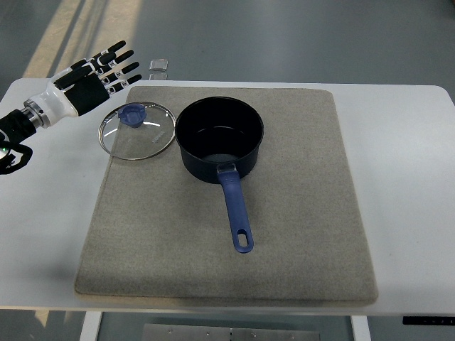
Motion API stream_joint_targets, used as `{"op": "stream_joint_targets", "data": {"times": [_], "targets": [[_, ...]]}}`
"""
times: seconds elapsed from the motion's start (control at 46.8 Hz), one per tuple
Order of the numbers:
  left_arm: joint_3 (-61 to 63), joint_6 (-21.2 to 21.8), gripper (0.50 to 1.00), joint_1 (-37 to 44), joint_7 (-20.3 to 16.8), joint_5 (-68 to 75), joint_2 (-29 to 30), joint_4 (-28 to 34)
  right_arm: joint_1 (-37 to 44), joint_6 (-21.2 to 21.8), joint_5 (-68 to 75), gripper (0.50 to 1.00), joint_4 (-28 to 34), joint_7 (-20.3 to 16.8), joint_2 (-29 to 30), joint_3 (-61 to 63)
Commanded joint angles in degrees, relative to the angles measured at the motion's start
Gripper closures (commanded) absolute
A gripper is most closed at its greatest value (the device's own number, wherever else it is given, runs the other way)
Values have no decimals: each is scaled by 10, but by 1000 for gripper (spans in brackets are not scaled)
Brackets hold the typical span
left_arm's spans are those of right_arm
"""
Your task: Open pot lid and place left with left hand
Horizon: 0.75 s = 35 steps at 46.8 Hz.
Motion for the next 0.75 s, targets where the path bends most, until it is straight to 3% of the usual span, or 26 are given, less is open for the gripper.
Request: {"op": "stream_joint_targets", "data": {"times": [0.0,0.726], "targets": [[-7,0,508,-1,0,0,1,0,0,0,0,585,0,0,0,-1],[-31,0,508,-4,-1,1,6,0,-1,2,-2,585,11,0,0,0]]}}
